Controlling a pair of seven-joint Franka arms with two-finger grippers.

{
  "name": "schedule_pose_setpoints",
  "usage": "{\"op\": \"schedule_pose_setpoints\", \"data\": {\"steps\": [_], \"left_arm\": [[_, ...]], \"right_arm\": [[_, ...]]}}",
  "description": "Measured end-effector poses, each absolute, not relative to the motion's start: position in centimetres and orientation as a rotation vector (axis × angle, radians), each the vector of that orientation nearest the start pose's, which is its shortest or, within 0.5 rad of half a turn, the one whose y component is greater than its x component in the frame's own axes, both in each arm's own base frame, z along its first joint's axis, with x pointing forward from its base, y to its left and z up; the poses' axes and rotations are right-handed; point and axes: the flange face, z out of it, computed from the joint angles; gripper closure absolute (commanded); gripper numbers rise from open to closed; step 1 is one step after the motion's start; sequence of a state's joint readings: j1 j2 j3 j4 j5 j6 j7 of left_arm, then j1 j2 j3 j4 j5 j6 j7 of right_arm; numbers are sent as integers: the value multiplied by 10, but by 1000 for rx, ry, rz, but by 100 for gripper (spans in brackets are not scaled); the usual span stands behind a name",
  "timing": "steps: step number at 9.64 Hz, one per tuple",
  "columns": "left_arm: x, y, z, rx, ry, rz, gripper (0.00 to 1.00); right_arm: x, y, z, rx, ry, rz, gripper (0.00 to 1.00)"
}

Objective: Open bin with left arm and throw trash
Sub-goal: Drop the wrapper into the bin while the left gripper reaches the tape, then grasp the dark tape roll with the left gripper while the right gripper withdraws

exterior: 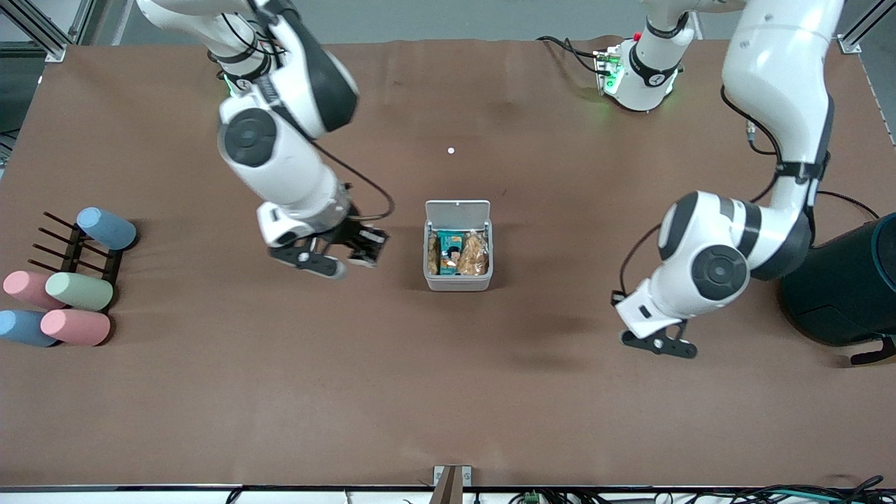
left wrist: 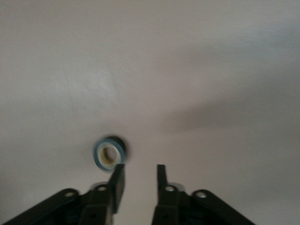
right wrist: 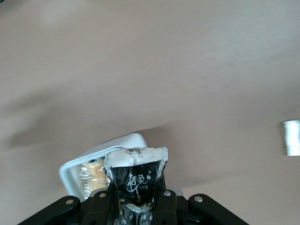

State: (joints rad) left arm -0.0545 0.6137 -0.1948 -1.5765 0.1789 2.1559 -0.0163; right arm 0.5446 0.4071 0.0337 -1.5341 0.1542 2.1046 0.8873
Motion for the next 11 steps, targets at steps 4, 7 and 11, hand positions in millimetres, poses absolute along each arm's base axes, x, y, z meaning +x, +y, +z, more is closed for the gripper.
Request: {"op": "schedule_pose_setpoints", "data": {"steps": [4, 7, 11], "left_arm": [[648, -91, 191, -3067, 590, -40, 1], [639, -78, 179, -3079, 569, -67, 60], [638, -82, 181, -3084, 578, -82, 100]], "right_arm": [[570, 463, 355, -2865, 438, -123, 92], [556, 473, 337, -2942, 389, -69, 92], [535, 493, 308, -2994, 333, -8, 17]]}}
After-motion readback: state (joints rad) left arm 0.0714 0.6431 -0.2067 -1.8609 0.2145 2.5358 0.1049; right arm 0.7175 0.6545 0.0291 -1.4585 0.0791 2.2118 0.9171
